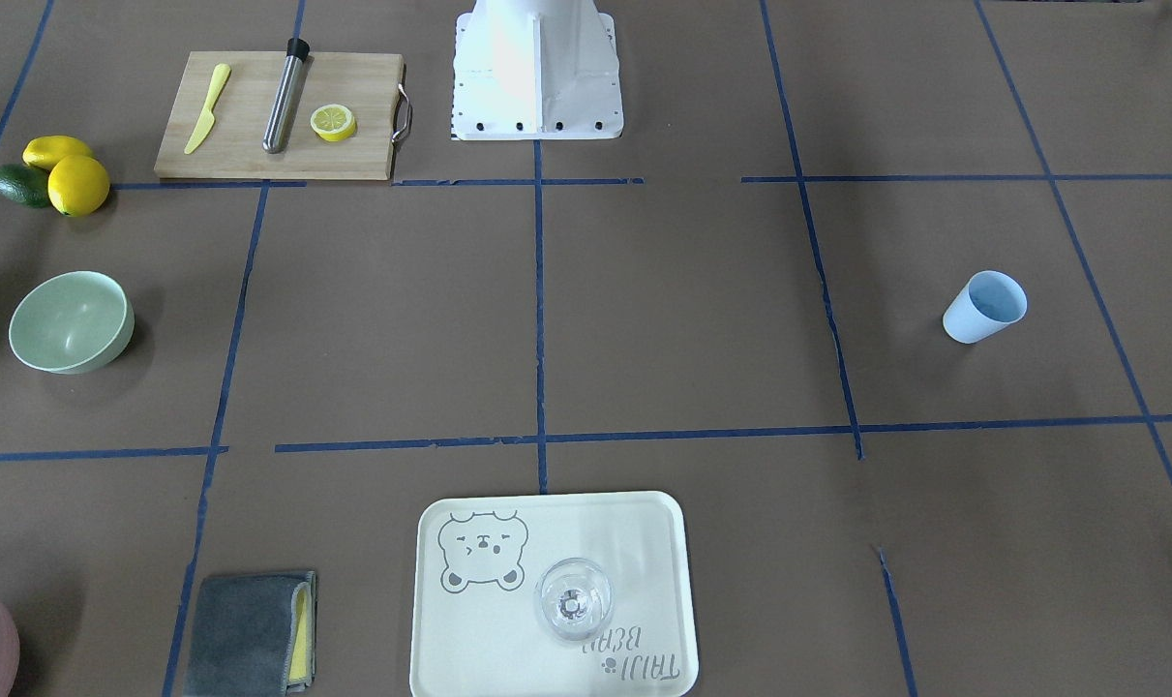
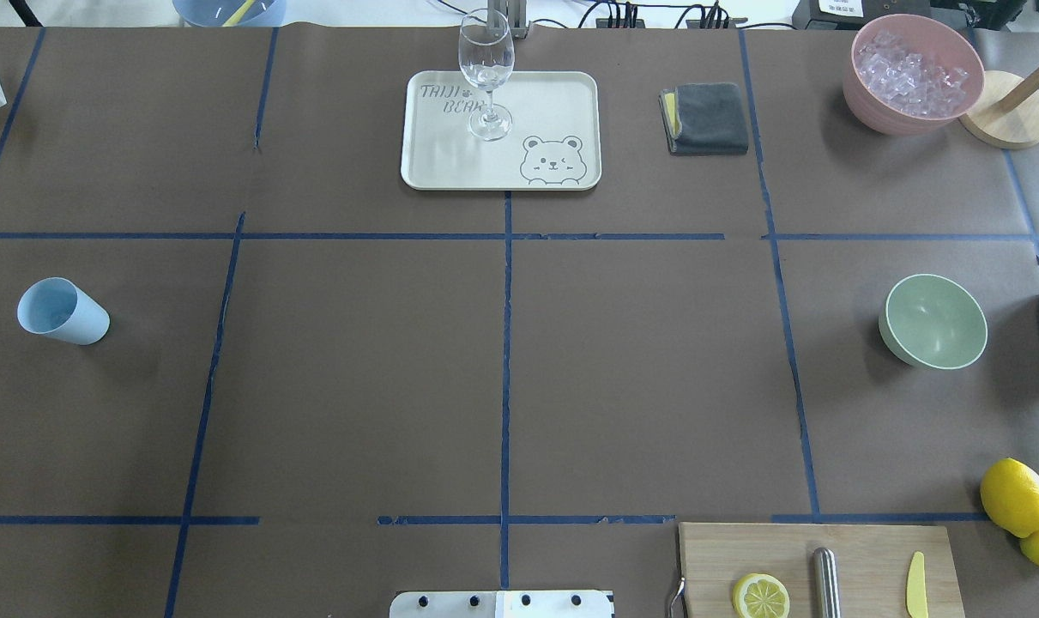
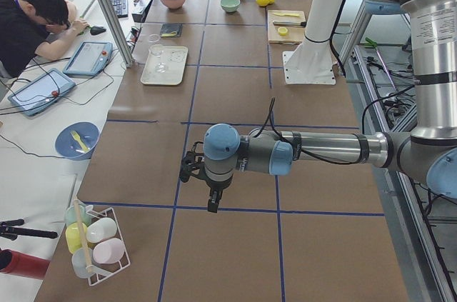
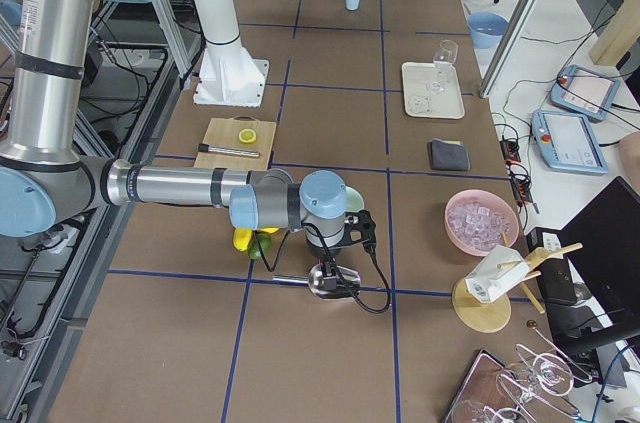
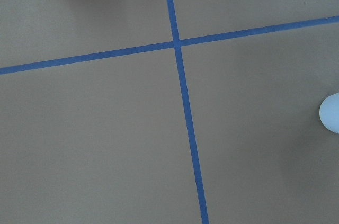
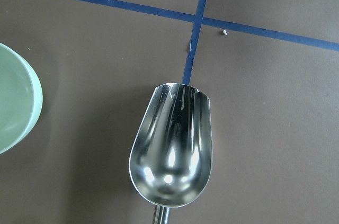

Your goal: Pour ice into bowl

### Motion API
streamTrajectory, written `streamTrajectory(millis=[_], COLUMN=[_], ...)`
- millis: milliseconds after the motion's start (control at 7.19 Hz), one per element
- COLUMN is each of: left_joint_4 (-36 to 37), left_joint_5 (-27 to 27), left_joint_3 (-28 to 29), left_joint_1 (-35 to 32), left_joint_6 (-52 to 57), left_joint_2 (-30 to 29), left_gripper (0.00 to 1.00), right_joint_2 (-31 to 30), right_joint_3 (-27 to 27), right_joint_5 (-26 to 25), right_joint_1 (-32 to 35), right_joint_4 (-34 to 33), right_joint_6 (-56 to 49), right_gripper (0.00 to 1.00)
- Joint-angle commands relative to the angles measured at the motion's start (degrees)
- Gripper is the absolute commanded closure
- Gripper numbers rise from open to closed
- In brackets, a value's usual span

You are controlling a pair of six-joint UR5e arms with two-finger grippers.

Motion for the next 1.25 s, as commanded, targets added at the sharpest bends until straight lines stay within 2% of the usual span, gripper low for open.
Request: streamTrajectory(millis=[0,695,834,1112], left_joint_4=[0.0,0.0,0.0,-0.1], left_joint_5=[0.0,0.0,0.0,0.0], left_joint_3=[0.4,-0.1,-0.1,-0.1], left_joint_1=[-0.1,-0.1,-0.1,-0.1], left_joint_6=[0.3,0.2,0.2,0.3], left_joint_2=[0.1,0.1,0.1,0.1], left_gripper=[0.00,0.00,0.00,0.00], right_joint_2=[0.3,1.1,4.9,5.8], right_joint_3=[0.2,2.9,2.7,2.2], right_joint_5=[0.0,1.6,1.2,2.0], right_joint_1=[0.0,-0.3,-0.2,-0.3], right_joint_4=[0.1,0.3,3.4,4.2], right_joint_6=[0.0,0.7,0.9,5.0], right_gripper=[0.00,0.00,0.00,0.00])
